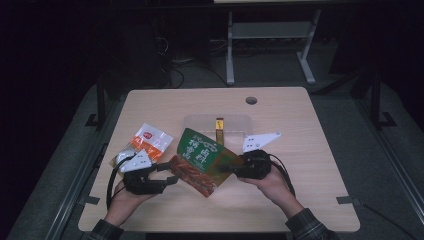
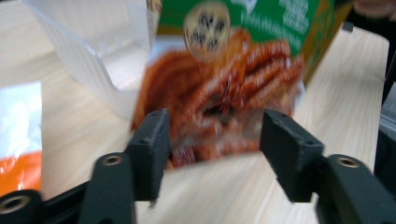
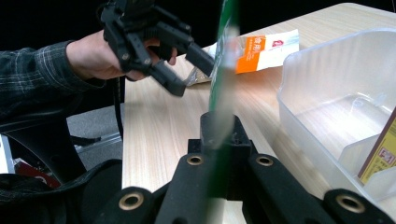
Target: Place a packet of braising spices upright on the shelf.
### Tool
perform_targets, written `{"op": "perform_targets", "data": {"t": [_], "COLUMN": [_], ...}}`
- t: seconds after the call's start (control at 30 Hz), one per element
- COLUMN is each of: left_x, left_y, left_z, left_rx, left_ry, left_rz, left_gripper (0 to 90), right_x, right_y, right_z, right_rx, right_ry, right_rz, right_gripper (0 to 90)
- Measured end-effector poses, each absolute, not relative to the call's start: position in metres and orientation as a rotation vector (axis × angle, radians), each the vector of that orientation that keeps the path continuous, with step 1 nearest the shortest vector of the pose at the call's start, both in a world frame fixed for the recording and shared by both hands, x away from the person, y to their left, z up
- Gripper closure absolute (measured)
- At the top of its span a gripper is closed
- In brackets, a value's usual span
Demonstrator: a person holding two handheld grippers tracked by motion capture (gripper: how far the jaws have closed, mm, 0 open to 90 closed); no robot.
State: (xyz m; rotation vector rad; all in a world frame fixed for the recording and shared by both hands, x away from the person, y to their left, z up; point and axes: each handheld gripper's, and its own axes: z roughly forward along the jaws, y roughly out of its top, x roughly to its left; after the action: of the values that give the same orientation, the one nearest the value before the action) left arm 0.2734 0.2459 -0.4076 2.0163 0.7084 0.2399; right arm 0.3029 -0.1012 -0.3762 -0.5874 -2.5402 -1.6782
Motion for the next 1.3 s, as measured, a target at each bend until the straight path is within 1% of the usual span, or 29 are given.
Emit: {"op": "perform_targets", "data": {"t": [0.17,0.3,0.43,0.77,1.03,1.3], "left_x": [0.265,0.266,0.268,0.271,0.272,0.273], "left_y": [0.249,0.249,0.245,0.242,0.241,0.241], "left_z": [-0.417,-0.421,-0.425,-0.432,-0.436,-0.437], "left_rx": [2.063,2.061,2.062,2.087,2.11,2.12], "left_ry": [0.707,0.721,0.72,0.719,0.72,0.715], "left_rz": [0.224,0.215,0.216,0.222,0.221,0.22], "left_gripper": [34.0,31.0,28.1,26.7,26.7,26.5], "right_x": [0.303,0.307,0.312,0.333,0.35,0.359], "right_y": [-0.102,-0.104,-0.103,-0.11,-0.111,-0.109], "right_z": [-0.369,-0.36,-0.344,-0.326,-0.326,-0.328], "right_rx": [-0.591,-0.61,-0.643,-0.831,-0.962,-1.047], "right_ry": [-2.532,-2.515,-2.518,-2.527,-2.506,-2.509], "right_rz": [-1.706,-1.731,-1.785,-1.864,-1.908,-1.922], "right_gripper": [90.0,90.0,90.0,90.0,90.0,90.0]}}
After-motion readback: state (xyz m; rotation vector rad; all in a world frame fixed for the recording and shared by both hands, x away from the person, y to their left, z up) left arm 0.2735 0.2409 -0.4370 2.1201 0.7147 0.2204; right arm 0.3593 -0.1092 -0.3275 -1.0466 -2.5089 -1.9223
